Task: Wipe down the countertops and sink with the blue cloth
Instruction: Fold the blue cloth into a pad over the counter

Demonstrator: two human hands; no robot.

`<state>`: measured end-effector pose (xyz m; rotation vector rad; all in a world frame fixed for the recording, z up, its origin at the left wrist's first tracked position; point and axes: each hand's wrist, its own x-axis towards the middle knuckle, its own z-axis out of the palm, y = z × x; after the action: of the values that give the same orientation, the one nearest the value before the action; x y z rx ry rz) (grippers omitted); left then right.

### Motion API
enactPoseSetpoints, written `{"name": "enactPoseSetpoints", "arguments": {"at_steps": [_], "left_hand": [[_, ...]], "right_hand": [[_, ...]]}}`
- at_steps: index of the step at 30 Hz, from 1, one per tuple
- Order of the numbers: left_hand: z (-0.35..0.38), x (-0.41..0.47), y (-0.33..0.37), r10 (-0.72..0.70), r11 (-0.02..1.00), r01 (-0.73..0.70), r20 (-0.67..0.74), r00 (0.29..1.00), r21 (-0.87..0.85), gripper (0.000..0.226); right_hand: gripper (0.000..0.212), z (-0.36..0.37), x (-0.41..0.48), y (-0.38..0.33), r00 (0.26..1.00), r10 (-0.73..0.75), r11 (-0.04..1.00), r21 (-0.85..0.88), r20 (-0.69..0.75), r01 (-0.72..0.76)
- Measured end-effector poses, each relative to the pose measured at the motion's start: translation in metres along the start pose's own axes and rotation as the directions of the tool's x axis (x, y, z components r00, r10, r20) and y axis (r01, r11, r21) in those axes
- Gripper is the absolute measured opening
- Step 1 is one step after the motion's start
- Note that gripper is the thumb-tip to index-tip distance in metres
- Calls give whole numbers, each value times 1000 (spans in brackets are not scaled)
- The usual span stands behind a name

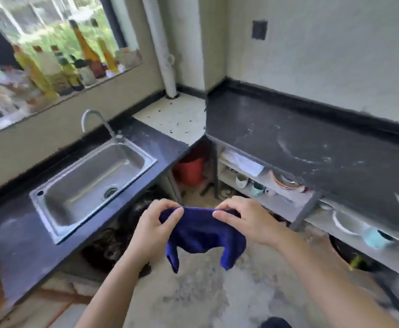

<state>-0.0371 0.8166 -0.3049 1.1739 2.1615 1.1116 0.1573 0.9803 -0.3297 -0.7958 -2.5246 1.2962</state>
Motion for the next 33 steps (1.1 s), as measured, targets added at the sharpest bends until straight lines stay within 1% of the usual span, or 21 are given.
{"name": "enactPoseSetpoints", "arguments": {"at_steps": [2, 5, 7, 8, 10, 12, 14, 15, 17, 20, 22, 26, 27, 29, 30, 31, 33], "left_hand": [[43, 35, 31, 50, 999, -51, 75, 996, 4, 12], [95, 78, 69, 99, 995, -96, 156, 983, -30, 12], [123, 108, 87, 137, 990, -127, 196, 971, -61, 14], [138, 123, 93, 159, 987, -148, 219, 963, -65, 15], [167, 152, 104, 187, 981, -164, 284, 940, -101, 14], [198, 181, 116, 221, 974, -189, 338, 915, -125, 16], [230, 209, 131, 262, 964, -216, 396, 880, -157, 16], [246, 224, 140, 285, 957, -226, 431, 856, -183, 14], [279, 252, 159, 337, 940, -260, 499, 798, -219, 12], [325, 290, 194, 415, 910, -321, 614, 671, -264, 11], [354, 309, 219, 449, 892, -336, 679, 581, -301, 10], [413, 328, 267, 535, 829, -422, 738, 411, -367, 15], [427, 328, 278, 551, 813, -440, 746, 373, -380, 17], [453, 322, 298, 584, 782, -465, 750, 311, -416, 19], [466, 319, 306, 598, 767, -473, 750, 282, -433, 18], [479, 314, 314, 604, 757, -480, 756, 254, -443, 17], [506, 303, 326, 592, 743, -509, 782, 197, -434, 14]], "right_hand": [[23, -47, -12, 34, 994, 98, 994, 49, -42, -96], [20, -101, -26, 78, 977, 202, 977, 82, -63, -197], [16, -126, -32, 108, 961, 265, 964, 44, -77, -263], [17, -136, -35, 122, 952, 293, 956, 26, -91, -292], [27, -152, -40, 149, 923, 345, 937, 13, -170, -348], [25, -166, -45, 168, 883, 386, 919, 28, -266, -393], [19, -182, -51, 185, 829, 425, 901, 79, -363, -427], [13, -191, -54, 193, 795, 442, 892, 112, -415, -437], [14, -210, -59, 205, 707, 471, 873, 164, -528, -459], [15, -238, -66, 213, 504, 529, 816, 245, -683, -524], [17, -253, -72, 218, 380, 550, 781, 296, -744, -550], [23, -273, -94, 223, 197, 549, 715, 333, -812, -615], [23, -276, -104, 225, 140, 540, 699, 351, -830, -623], [24, -281, -125, 230, 23, 531, 662, 399, -847, -634], [23, -284, -136, 234, -22, 535, 642, 424, -844, -638], [23, -286, -148, 240, -60, 540, 620, 445, -839, -646], [22, -292, -173, 254, -112, 550, 578, 474, -827, -664]]}}
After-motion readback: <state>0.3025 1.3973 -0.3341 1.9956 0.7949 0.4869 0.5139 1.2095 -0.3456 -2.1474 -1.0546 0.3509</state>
